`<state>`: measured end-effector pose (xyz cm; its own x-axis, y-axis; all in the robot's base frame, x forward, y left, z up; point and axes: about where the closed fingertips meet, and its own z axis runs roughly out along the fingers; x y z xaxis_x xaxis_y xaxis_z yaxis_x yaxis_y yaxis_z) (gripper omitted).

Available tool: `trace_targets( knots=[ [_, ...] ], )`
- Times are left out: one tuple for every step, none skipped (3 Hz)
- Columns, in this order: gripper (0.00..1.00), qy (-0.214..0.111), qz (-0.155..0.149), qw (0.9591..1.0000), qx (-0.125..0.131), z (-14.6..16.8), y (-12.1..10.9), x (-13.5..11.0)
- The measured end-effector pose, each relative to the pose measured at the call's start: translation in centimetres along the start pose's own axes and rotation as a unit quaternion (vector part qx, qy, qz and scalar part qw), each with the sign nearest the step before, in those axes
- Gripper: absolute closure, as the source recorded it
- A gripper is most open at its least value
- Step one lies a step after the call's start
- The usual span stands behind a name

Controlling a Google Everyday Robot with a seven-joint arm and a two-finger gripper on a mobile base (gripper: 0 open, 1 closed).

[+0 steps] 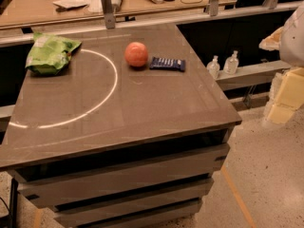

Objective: Move apple near green rice chip bag

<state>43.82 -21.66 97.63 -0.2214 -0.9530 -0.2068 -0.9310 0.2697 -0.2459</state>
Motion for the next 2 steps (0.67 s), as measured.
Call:
trace_targets(
  knots=[
    [0.0, 0.0, 0.0, 1.0, 0.0, 0.0, 0.0, 0.0],
    [0.0, -0.012, -0.015, 0.9998, 0.005, 0.0, -1.6, -1.9]
  ],
)
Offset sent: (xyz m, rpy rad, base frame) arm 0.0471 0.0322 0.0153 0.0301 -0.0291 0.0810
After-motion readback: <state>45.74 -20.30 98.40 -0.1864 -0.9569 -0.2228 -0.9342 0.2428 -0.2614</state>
